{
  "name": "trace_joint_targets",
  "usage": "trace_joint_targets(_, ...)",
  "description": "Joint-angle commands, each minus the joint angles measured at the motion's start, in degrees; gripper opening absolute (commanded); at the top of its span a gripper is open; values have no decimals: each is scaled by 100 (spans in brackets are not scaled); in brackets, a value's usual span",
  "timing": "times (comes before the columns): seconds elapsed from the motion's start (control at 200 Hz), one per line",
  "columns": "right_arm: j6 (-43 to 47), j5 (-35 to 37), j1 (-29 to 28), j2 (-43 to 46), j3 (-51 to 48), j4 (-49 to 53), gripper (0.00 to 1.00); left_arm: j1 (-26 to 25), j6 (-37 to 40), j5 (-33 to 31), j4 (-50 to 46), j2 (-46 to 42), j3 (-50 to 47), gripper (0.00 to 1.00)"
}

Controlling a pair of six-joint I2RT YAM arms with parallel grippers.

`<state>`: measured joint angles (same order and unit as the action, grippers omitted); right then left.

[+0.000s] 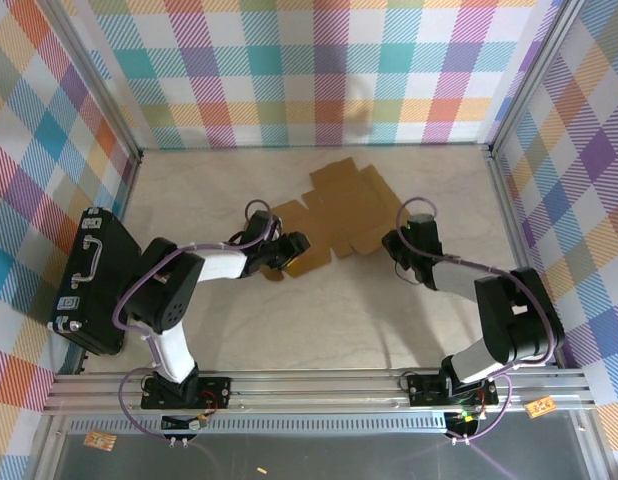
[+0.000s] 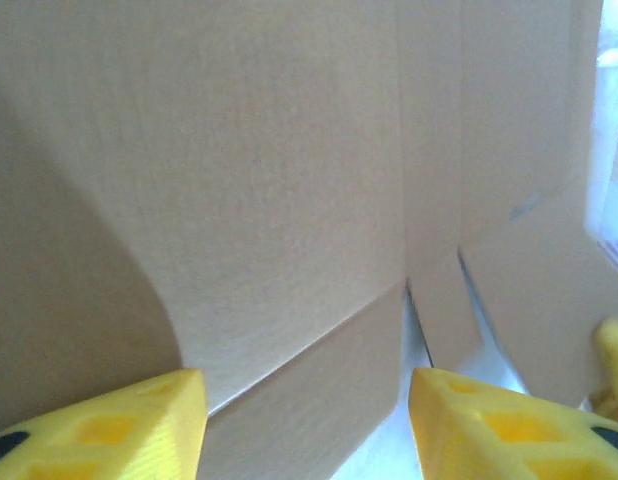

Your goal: Fold the paper box

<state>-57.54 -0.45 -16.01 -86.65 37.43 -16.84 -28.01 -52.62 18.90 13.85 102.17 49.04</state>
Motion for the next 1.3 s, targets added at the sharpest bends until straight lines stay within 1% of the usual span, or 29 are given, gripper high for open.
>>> trace_joint_targets(0.0, 2414, -427, -24, 201, 784, 492, 0, 219, -14, 592, -541, -613, 142, 63)
trace_joint_targets(0.06, 3253, -785, -24, 248, 1088, 779, 0, 399, 756, 690, -1312, -932, 552, 68)
trace_joint_targets(0.1, 3931, -1105, -25, 263, 1368, 1083, 0, 458, 1658, 534, -1972, -1154, 881, 70)
trace_joint_targets(0.12, 4240, -1233, -25, 258, 1492, 1210, 0, 475, 2103, 339, -2411, -1266, 1106, 70)
trace_joint_targets(0.145, 4503, -1331, -25, 254, 1620, 1400, 0, 493, 2543, -211, -3008, -1393, 1346, 72)
trace_joint_targets(0.16, 4836, -1421, -21, 247, 1744, 1562, 0, 504, 2769, -554, -3355, -1461, 1477, 72)
trace_joint_targets(0.195, 5286, -1608, -17, 225, 1930, 1785, 0, 550, 3232, -1190, -3815, -1595, 1725, 73)
trace_joint_targets(0.245, 5796, -1732, -8, 149, 2207, 2108, 0, 693, 3736, -1626, -4090, -1743, 1951, 73)
trace_joint_targets(0.305, 6636, -2225, 29, 32, 2406, 2336, 0, 886, 4354, -1631, -4152, -1780, 2120, 71)
trace_joint_targets(0.355, 7107, -2454, 36, -8, 2360, 2280, 0, 933, 4833, -1804, -4230, -1726, 2249, 70)
trace_joint_targets(0.385, 7446, -2655, 56, 5, 2243, 2186, 0, 962, 5004, -1992, -4292, -1661, 2329, 69)
trace_joint_targets(0.415, 7577, -2750, 94, 28, 2133, 2036, 0, 1002, 5171, -2100, -4340, -1595, 2391, 67)
trace_joint_targets(0.465, 7669, -3029, 286, 43, 2003, 1837, 0, 1051, 5558, -2083, -4317, -1497, 2399, 65)
trace_joint_targets(0.515, 7723, -3448, 564, 56, 1885, 1609, 0, 1061, 5945, -1945, -4028, -1446, 2217, 65)
trace_joint_targets(0.56, 8007, -3883, 731, 89, 1675, 1312, 0, 1069, 6254, -1714, -3629, -1408, 1994, 68)
trace_joint_targets(0.605, 8359, -4078, 842, 171, 1386, 985, 0, 1078, 6635, -1371, -3333, -1340, 1832, 72)
trace_joint_targets(0.635, 8487, -4251, 937, 175, 1331, 1024, 0, 1078, 6845, -1178, -3198, -1281, 1753, 74)
trace_joint_targets(0.69, 8787, -4648, 1144, 113, 1449, 1501, 0, 1078, 7220, -845, -3029, -1191, 1615, 77)
trace_joint_targets(0.725, 8966, -4761, 1228, 64, 1495, 1661, 0, 1078, 7403, -718, -2711, -1138, 1524, 78)
trace_joint_targets(0.795, 9345, -4911, 1330, 44, 1312, 1589, 0, 1078, 7538, -845, -2376, -977, 1381, 78)
trace_joint_targets(0.825, 9263, -4891, 1364, 61, 1173, 1316, 0, 1078, 7536, -867, -2332, -893, 1388, 78)
trace_joint_targets(0.9, 9000, -4982, 1442, 61, 1017, 729, 0, 1078, 7547, -643, -2325, -799, 1324, 79)
trace_joint_targets(0.99, 8895, -4971, 1458, 59, 865, 279, 0, 1078, 7565, -510, -1961, -839, 1022, 79)
trace_joint_targets(1.11, 8817, -4685, 1468, -94, 862, 94, 0, 1053, 7580, -205, -2083, -854, 1008, 70)
trace_joint_targets(1.13, 8778, -4651, 1469, -112, 840, 35, 0, 1032, 7558, -275, -2061, -870, 991, 65)
trace_joint_targets(1.185, 8640, -4522, 1456, -119, 752, -196, 0, 973, 7490, -474, -2033, -907, 979, 45)
trace_joint_targets(1.23, 8502, -4306, 1419, -93, 619, -470, 0, 910, 7376, -662, -1904, -948, 936, 30)
trace_joint_targets(1.27, 8452, -4074, 1340, -65, 520, -601, 0, 850, 7200, -896, -1694, -986, 877, 21)
trace_joint_targets(1.3, 8470, -3899, 1255, -40, 486, -582, 0, 815, 7024, -1032, -1490, -1012, 818, 17)
